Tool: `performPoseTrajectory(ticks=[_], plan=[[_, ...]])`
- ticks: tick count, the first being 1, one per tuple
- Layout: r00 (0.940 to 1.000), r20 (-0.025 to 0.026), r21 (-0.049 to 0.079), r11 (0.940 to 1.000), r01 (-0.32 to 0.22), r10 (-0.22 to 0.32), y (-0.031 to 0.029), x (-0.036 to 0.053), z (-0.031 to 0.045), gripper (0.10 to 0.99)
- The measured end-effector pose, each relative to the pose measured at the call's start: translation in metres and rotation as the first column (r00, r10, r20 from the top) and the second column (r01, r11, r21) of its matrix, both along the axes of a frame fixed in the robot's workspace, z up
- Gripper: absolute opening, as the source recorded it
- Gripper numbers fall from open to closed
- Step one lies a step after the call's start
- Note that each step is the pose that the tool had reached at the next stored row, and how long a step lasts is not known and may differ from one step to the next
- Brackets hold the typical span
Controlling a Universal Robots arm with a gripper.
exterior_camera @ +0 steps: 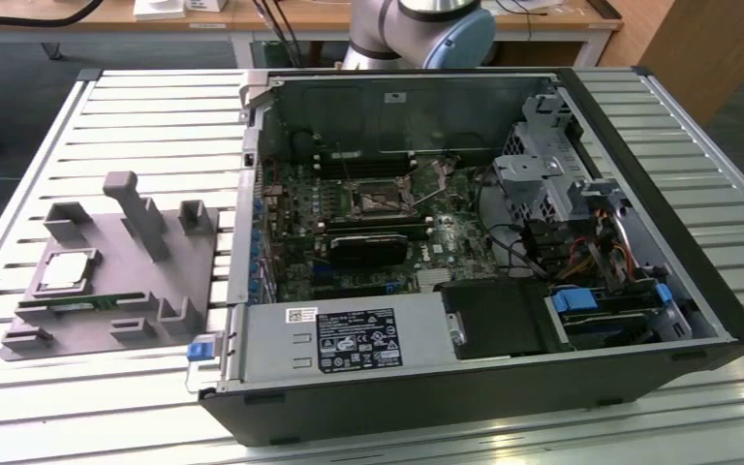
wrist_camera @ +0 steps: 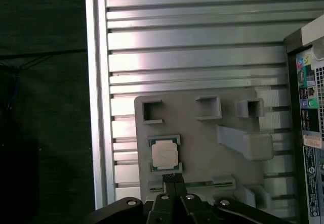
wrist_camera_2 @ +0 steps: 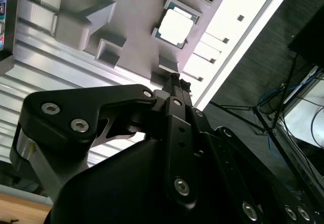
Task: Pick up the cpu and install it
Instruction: 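Reach for the cpu, then pick up the cpu and move it towards the insertion slot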
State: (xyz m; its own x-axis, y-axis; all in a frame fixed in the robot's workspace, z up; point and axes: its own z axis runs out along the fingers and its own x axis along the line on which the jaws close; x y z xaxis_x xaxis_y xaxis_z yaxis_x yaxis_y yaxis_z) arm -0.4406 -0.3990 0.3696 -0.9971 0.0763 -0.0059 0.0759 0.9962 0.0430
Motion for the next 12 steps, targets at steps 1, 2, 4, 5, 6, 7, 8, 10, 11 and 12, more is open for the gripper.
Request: performPoseTrajectory(ticks=[1, 2, 4, 5, 6, 7, 8, 10, 11, 12], plan=[[1.0000, 0.0000, 0.000, 1.0000, 0.000, 0.000, 0.0000, -0.0026, -0.0001, 0.106], [1.0000, 0.0000, 0.000, 1.0000, 0.000, 0.000, 0.0000, -0.0050, -0.0002, 0.106], [1.0000, -0.0002, 0.000, 1.0000, 0.000, 0.000, 0.0000, -0.0097, -0.0004, 0.106], [1.0000, -0.0002, 0.000, 1.0000, 0.000, 0.000, 0.0000, -0.0124, -0.0006, 0.106], [1.0000, -0.0002, 0.000, 1.0000, 0.000, 0.000, 0.0000, -0.0145, -0.0009, 0.106], [1.0000, -0.0001, 0.000, 1.0000, 0.000, 0.000, 0.0000, -0.0165, -0.0012, 0.106], [1.0000, -0.0001, 0.000, 1.0000, 0.000, 0.000, 0.0000, -0.0184, -0.0015, 0.106], [1.0000, -0.0001, 0.000, 1.0000, 0.000, 0.000, 0.0000, -0.0208, -0.0019, 0.106], [1.0000, 0.0001, 0.000, 1.0000, 0.000, 0.000, 0.0000, -0.0213, -0.0023, 0.106], [1.0000, -0.0005, 0.000, 1.0000, 0.000, 0.000, 0.0000, -0.0213, -0.0028, 0.106]])
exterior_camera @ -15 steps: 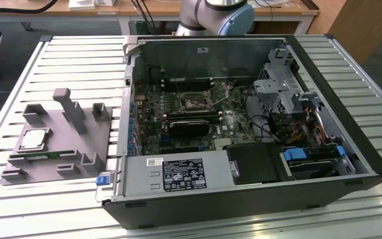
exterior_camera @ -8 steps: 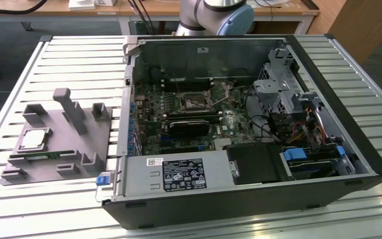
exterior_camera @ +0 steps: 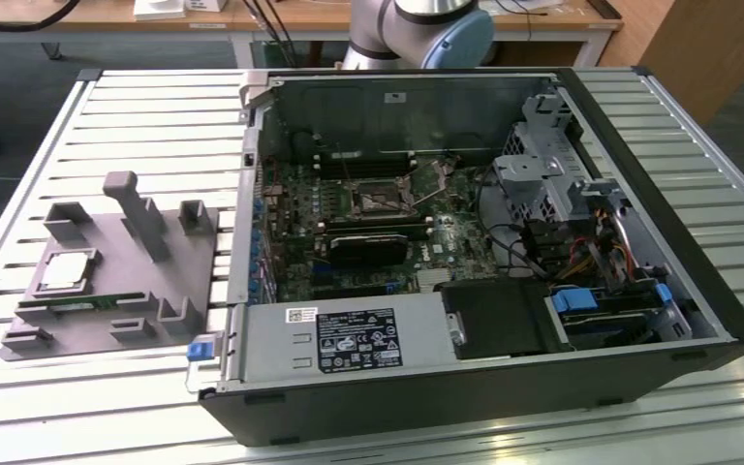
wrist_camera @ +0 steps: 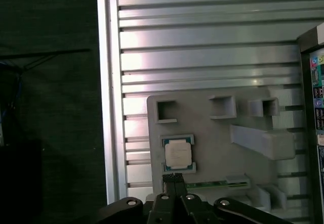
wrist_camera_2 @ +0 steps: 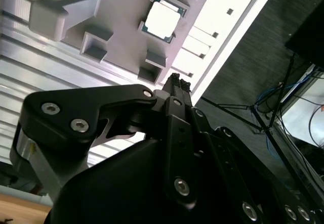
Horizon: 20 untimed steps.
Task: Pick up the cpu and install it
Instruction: 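Pick up the cpu and move it towards the insertion slot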
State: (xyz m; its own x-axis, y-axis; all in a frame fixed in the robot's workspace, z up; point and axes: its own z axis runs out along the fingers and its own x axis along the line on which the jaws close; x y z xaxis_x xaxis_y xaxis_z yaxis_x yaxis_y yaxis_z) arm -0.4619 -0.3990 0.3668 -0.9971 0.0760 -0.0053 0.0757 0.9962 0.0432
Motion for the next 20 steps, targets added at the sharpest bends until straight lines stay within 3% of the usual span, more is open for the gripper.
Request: performPoseTrajectory(ticks=[2, 11, 20], plan=[[1.0000, -0.0066, 0.000, 1.0000, 0.000, 0.000, 0.0000, -0.0002, -0.0011, 0.106], [1.0000, -0.0055, 0.002, 1.0000, 0.000, 0.000, -0.0017, -0.0001, -0.0122, 0.106], [1.0000, -0.0056, 0.009, 1.0000, 0.000, 0.000, -0.0025, -0.0002, -0.0160, 0.106]])
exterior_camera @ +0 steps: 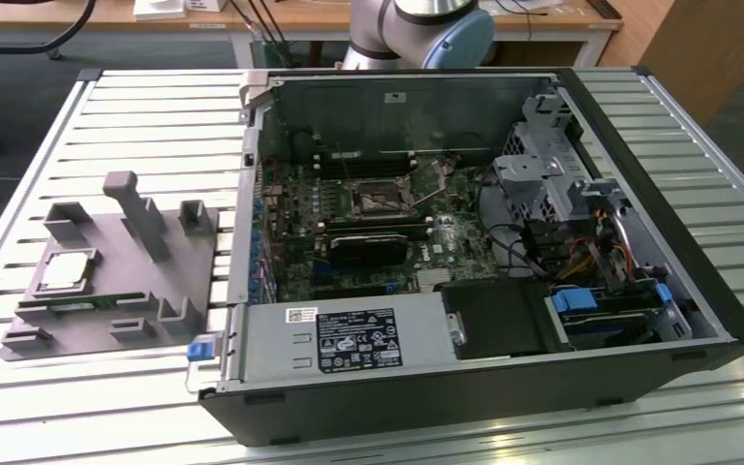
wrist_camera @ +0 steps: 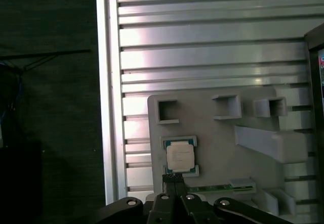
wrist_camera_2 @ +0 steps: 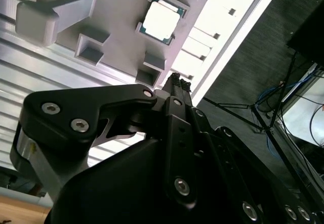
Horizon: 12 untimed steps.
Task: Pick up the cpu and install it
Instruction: 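Pick up the cpu and move it towards the insertion slot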
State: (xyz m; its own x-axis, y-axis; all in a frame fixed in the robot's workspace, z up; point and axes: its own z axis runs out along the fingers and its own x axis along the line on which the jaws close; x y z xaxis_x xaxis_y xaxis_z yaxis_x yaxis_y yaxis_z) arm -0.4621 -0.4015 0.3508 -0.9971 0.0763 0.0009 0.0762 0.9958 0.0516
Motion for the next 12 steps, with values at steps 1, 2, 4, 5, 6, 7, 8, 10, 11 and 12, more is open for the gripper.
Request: performPoseTrajectory(ticks=[1, 2, 4, 5, 6, 7, 8, 10, 11, 12], plan=[[1.0000, -0.0001, 0.000, 1.0000, 0.000, 0.000, 0.0000, 0.0000, -0.0005, 0.106], [1.0000, 0.0000, 0.000, 1.0000, 0.000, 0.000, 0.0000, 0.0000, -0.0009, 0.106], [1.0000, 0.0001, 0.000, 1.0000, 0.000, 0.000, -0.0001, 0.0000, -0.0019, 0.106], [1.0000, 0.0001, 0.000, 1.0000, 0.000, 0.000, -0.0001, 0.0000, -0.0026, 0.106], [1.0000, 0.0001, 0.001, 1.0000, 0.000, 0.000, -0.0001, 0.0000, -0.0034, 0.106], [1.0000, 0.0000, 0.001, 1.0000, 0.000, 0.000, -0.0001, 0.0000, -0.0044, 0.106], [1.0000, 0.0000, 0.003, 1.0000, 0.000, 0.000, -0.0001, 0.0000, -0.0054, 0.114], [1.0000, 0.0001, 0.005, 1.0000, 0.000, 0.000, -0.0001, 0.0000, -0.0078, 0.169], [1.0000, 0.0000, 0.005, 1.0000, 0.000, 0.000, -0.0001, 0.0000, -0.0095, 0.231], [1.0000, 0.0000, 0.006, 1.0000, 0.000, 0.000, -0.0001, 0.0000, -0.0112, 0.231]])
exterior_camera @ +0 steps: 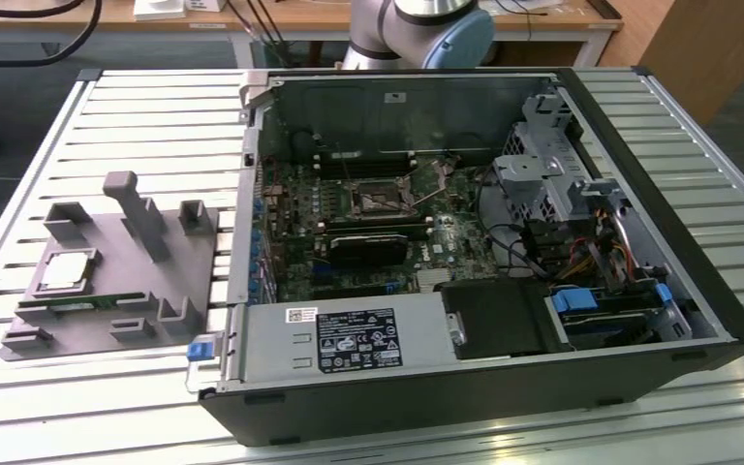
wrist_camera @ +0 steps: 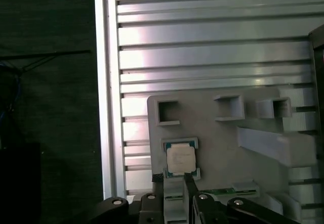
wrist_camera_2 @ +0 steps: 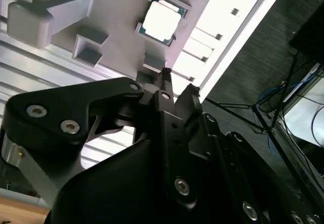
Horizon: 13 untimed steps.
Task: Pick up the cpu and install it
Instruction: 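Pick up the cpu and move it towards the insertion slot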
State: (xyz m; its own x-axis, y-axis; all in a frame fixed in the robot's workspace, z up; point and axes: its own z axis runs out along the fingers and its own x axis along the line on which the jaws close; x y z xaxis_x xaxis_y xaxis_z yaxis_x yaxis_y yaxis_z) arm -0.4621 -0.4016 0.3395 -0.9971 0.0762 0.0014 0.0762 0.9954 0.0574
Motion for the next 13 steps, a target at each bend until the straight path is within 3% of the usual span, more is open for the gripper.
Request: performPoseTrajectory(ticks=[1, 2, 5, 8, 10, 13], plan=[[1.0000, 0.0001, 0.000, 1.0000, 0.000, 0.000, 0.0000, 0.0000, -0.0018, 0.290], [1.0000, 0.0000, 0.001, 1.0000, 0.000, 0.000, 0.0000, 0.0000, -0.0036, 0.290], [1.0000, 0.0001, 0.002, 1.0000, 0.000, 0.000, -0.0001, 0.0000, -0.0079, 0.467], [1.0000, 0.0001, 0.003, 1.0000, 0.000, 0.000, -0.0002, 0.0000, -0.0116, 0.525], [1.0000, 0.0000, 0.003, 1.0000, 0.000, 0.000, -0.0002, 0.0000, -0.0139, 0.639], [1.0000, -0.0001, 0.003, 1.0000, 0.000, 0.000, -0.0002, 0.0000, -0.0175, 0.706]])
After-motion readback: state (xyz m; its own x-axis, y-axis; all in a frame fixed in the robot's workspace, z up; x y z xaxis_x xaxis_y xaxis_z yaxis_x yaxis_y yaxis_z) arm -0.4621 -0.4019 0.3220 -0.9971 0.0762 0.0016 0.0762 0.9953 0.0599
